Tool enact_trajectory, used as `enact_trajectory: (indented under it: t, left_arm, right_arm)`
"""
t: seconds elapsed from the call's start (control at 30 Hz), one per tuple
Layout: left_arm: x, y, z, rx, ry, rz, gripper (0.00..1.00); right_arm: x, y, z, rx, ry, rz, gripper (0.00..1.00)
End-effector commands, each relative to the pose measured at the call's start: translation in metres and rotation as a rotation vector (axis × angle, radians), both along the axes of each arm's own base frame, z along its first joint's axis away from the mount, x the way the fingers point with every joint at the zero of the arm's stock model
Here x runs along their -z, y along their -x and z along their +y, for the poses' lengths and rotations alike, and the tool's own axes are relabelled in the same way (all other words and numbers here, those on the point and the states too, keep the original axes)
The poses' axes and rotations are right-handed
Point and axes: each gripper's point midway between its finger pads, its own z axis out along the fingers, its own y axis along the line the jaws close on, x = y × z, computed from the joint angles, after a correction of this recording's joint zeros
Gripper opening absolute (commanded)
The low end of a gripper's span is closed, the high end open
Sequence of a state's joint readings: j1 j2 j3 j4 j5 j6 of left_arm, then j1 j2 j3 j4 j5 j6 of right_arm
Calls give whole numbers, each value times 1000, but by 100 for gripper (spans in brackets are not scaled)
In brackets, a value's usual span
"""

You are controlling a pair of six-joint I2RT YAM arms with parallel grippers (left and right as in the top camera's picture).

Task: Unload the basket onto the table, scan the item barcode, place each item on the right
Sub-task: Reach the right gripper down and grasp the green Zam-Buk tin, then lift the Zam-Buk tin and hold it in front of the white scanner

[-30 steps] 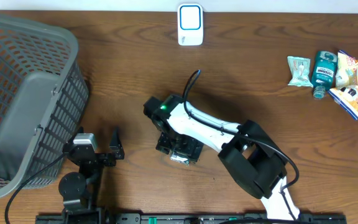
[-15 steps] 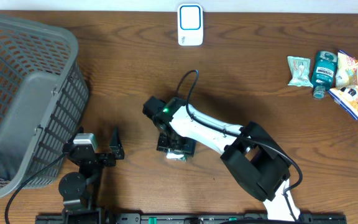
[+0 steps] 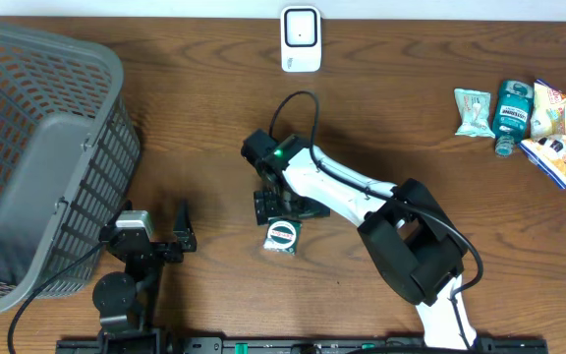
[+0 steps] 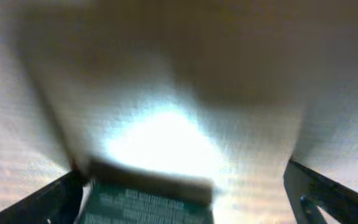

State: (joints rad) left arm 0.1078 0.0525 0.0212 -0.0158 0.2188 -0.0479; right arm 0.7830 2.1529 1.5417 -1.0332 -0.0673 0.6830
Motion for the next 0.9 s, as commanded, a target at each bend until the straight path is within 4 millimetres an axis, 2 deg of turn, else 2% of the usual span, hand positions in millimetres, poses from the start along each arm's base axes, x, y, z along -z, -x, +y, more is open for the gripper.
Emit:
enact_trajectory:
  t: [0.0, 0.2, 0.33, 0.57, 0.67, 0.77, 0.87]
  left_arm:
    - [16, 1, -2, 12, 5, 47, 98]
    - [16, 1, -2, 12, 5, 47, 98]
    - [16, 1, -2, 12, 5, 46, 98]
    - [16, 1, -2, 12, 5, 46, 98]
    - [16, 1, -2, 12, 5, 47, 98]
    - [16, 1, -2, 12, 5, 47, 97]
    - [16, 1, -2, 12, 5, 46, 97]
  right_arm:
    - [16, 25, 9, 93, -3, 113, 99]
    - [16, 34, 8, 218, 49, 115, 99]
    - [25, 34, 0, 316, 109, 63, 98]
    - [37, 45, -8, 303, 131, 74, 71]
    - [37, 41, -11, 261, 139, 55, 56]
    - [35, 35, -12, 202, 126, 51, 53]
    - [27, 26, -14, 145, 115, 57, 41]
